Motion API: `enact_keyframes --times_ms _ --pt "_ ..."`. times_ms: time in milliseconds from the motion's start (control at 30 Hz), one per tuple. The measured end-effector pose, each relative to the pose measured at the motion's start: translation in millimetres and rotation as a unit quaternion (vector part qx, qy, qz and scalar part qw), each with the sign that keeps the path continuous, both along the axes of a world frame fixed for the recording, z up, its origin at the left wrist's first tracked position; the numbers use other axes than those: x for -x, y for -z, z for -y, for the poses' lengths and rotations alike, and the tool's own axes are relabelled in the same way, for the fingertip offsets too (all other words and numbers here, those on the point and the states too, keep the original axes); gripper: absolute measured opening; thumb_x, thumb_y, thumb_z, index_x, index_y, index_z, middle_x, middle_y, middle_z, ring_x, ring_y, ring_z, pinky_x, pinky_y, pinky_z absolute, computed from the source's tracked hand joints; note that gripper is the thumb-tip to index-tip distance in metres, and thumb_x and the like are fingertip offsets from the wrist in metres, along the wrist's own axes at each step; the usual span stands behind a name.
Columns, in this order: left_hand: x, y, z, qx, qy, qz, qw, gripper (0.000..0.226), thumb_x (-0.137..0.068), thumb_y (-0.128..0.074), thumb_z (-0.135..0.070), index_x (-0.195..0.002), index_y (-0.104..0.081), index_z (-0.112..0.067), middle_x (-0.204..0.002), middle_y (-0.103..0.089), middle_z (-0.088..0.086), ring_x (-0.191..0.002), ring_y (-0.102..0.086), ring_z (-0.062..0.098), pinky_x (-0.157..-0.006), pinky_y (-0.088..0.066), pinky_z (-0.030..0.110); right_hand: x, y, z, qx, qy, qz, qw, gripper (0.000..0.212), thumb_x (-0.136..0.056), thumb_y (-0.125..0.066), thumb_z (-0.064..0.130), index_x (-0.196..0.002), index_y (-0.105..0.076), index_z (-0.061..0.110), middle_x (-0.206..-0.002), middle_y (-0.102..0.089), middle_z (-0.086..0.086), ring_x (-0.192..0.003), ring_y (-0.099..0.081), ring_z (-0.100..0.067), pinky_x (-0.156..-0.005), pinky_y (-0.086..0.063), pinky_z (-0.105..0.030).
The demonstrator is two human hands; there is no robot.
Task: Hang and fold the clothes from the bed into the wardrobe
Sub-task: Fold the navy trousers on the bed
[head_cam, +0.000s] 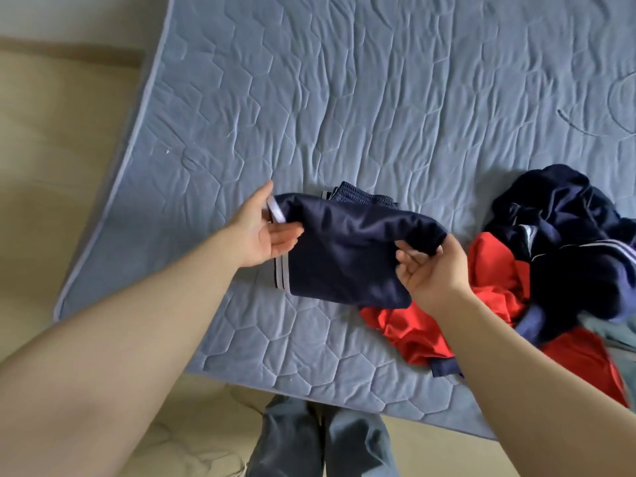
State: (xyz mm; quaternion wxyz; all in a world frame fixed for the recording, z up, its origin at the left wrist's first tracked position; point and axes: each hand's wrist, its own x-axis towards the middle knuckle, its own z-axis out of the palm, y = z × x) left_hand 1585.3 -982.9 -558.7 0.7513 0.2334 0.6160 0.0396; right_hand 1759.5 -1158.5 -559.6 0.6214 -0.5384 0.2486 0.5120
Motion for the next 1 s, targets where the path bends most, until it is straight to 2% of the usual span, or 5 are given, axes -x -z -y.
enact_keyframes --times_ms 200,367,533,633,1000 --pt "-52 50 -25 -0.156 0.115 -0.041 0.980 0.057 -0.083 -0.051 -0.062 -0.124 -0.048 -0.023 -0.066 -0.057 -0.001 -0.050 -0.053 0.009 -0.050 -0.047 0.020 -46 48 -40 0.064 -0.066 0.090 0.992 0.032 -0.091 -0.040 0.055 -0.090 -0.055 0.026 -0.054 -0.059 0.000 -0.038 -0.037 -0.009 -0.041 -0.027 -0.015" --pt "-37 111 -8 -0.262 0.261 -0.189 0.910 0.095 -0.072 -0.074 -0.044 -0.144 -0.012 -0.043 -0.140 -0.035 0.006 -0.124 -0.043 0.022 -0.102 -0.037 0.038 -47 111 -26 0.211 -0.201 0.202 0.935 0.080 -0.077 -0.072 0.037 -0.141 -0.028 0.019 -0.113 -0.049 -0.006 -0.076 -0.052 -0.013 -0.067 -0.048 -0.027" --pt "-10 135 29 -0.098 0.238 -0.130 0.958 0.058 -0.070 -0.080 -0.028 -0.115 -0.044 -0.026 -0.105 -0.060 -0.013 -0.086 -0.057 0.003 -0.067 -0.045 0.023 -14 136 -16 0.149 -0.220 0.104 0.958 0.046 -0.074 -0.076 0.017 -0.114 -0.053 0.013 -0.109 -0.067 -0.010 -0.090 -0.066 -0.025 -0.079 -0.054 -0.037" --pt "-3 139 32 -0.111 0.251 -0.120 0.954 0.055 -0.073 -0.078 -0.017 -0.121 -0.051 -0.022 -0.112 -0.064 -0.005 -0.100 -0.062 0.015 -0.084 -0.050 0.031 10 141 -18 0.137 -0.189 0.120 0.965 0.040 -0.078 -0.072 0.010 -0.112 -0.053 0.016 -0.105 -0.067 -0.007 -0.087 -0.065 -0.021 -0.079 -0.053 -0.035" --pt "83 104 0 -0.141 0.337 -0.174 0.914 0.030 -0.086 -0.064 -0.015 -0.111 -0.053 -0.027 -0.093 -0.063 -0.012 -0.077 -0.059 0.003 -0.056 -0.045 0.020 105 123 -1 0.153 -0.203 0.041 0.966 0.024 -0.079 -0.066 -0.001 -0.090 -0.058 0.019 -0.091 -0.067 -0.003 -0.084 -0.063 -0.018 -0.071 -0.050 -0.029"
